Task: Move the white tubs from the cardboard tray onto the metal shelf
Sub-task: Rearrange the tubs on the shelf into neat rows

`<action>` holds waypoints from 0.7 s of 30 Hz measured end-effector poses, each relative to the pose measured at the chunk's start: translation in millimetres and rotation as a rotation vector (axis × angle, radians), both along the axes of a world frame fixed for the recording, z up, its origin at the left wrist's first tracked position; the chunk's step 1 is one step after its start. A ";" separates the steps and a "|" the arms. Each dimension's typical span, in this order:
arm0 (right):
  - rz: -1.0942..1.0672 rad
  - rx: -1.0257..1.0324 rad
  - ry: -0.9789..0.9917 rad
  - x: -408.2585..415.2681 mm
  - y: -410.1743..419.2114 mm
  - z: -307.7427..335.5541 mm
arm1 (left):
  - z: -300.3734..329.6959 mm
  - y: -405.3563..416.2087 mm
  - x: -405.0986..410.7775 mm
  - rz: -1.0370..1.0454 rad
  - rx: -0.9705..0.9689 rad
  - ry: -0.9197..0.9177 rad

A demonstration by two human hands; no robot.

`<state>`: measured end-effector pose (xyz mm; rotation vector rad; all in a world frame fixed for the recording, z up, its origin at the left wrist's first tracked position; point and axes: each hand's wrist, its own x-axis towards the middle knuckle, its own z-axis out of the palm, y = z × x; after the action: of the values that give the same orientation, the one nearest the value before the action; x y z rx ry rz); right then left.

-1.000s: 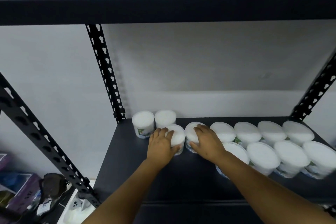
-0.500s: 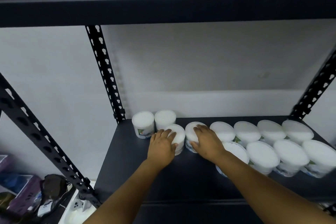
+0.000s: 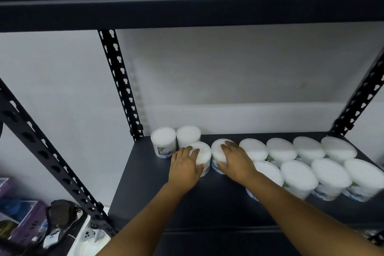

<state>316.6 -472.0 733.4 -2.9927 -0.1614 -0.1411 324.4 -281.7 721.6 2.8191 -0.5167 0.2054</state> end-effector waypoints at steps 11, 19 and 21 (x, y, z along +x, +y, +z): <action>0.013 0.008 0.027 -2.5 0.5 3.1 | 0.7 3.3 0.2 -0.001 0.011 -0.008; 0.030 0.010 0.030 -4.9 -0.2 3.5 | -1.0 7.9 0.5 -0.035 0.041 0.001; 0.021 0.007 0.026 -5.1 0.4 3.4 | -1.1 7.5 0.1 -0.012 0.019 0.001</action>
<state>311.5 -471.6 736.8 -2.9835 -0.1891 -0.0999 324.5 -274.2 720.5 2.8341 -0.5381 0.1976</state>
